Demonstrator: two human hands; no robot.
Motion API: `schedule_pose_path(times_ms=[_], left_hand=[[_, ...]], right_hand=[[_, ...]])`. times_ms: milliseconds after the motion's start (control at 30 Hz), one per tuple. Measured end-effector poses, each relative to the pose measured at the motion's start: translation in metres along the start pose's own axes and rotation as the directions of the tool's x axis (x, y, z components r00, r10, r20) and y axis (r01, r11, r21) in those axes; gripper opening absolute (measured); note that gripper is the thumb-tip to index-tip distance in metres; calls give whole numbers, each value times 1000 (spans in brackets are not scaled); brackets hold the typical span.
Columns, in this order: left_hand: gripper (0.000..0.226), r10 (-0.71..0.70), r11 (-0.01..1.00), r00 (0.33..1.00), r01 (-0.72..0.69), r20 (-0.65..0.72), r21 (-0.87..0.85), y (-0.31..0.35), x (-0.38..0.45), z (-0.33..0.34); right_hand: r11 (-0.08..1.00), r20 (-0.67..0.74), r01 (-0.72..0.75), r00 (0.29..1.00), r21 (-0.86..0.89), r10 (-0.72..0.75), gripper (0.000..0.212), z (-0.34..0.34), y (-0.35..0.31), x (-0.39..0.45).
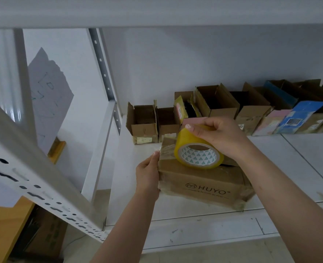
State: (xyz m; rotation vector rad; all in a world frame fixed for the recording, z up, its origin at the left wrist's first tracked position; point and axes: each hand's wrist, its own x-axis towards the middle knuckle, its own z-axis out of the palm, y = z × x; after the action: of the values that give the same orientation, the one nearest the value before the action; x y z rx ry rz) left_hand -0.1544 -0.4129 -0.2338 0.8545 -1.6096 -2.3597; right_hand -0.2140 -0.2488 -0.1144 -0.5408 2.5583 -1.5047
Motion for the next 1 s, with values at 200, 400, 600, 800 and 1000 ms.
schedule_pose_path(times_ms=[200,400,600,800,1000], left_hand=[[39,-237,971,958,231,161,57,7,3,-6],[38,-336,939,931,343,144,-31,5,2,1],[19,-269,937,963,266,15,-227,3,10,-15],[17,144,989,986,-142,-82,32,12,4,-26],[40,166,950,977,-195,132,243,11,-15,2]], right_hand=[[999,-35,9,999,33,-8,76,2,2,1],[998,-34,-2,999,58,4,82,6,3,1],[997,-5,-5,1000,76,5,70,0,1,0],[998,-8,0,1000,62,0,66,1,2,1],[998,-22,7,1000,70,-5,62,2,2,0]])
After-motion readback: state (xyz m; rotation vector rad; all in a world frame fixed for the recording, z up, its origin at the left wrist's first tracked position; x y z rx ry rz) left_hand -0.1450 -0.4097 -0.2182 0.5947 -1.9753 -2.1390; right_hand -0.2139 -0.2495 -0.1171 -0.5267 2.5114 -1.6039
